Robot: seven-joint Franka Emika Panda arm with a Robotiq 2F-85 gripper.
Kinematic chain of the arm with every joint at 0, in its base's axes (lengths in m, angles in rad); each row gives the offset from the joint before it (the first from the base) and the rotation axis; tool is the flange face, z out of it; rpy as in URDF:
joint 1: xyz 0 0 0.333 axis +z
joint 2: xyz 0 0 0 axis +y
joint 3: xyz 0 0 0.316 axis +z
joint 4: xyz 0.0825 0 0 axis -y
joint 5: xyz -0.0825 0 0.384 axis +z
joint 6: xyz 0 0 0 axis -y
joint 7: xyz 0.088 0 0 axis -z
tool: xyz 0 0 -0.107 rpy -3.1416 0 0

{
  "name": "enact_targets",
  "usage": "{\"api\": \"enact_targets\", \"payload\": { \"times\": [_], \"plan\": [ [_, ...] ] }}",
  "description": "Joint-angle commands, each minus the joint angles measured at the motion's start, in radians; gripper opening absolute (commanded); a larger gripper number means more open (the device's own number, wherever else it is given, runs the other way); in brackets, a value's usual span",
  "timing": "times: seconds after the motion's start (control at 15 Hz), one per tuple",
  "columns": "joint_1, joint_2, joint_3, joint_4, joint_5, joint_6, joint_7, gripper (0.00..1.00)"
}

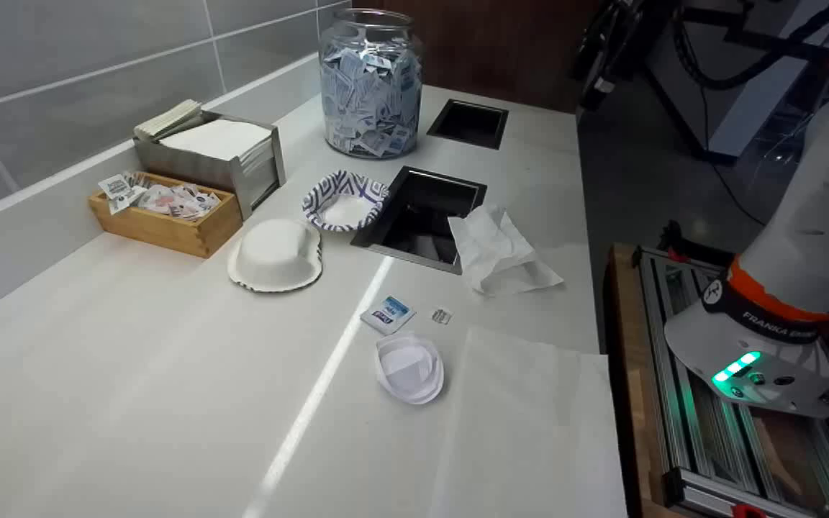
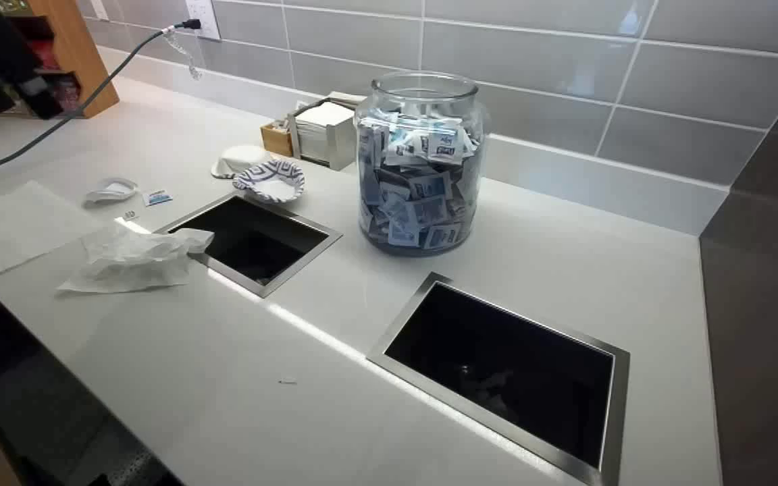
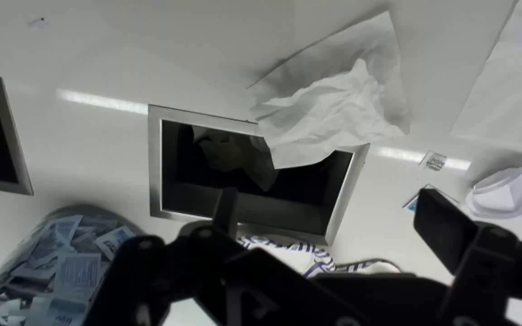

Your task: Pick up the paper towel and place it in the first open slot

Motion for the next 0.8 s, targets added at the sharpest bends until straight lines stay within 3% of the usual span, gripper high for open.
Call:
{"api": "enact_targets", "payload": {
  "times": [0.0,0.47,0.73],
  "plan": [
    [0.007,0.001,-0.005,-0.017,-0.006,-0.008,0.005,1.00],
    [0.007,0.016,-0.005,-0.040,-0.005,-0.008,0.005,1.00],
    [0.020,0.169,-0.026,-0.021,0.040,0.071,0.032,1.00]
  ]
}}
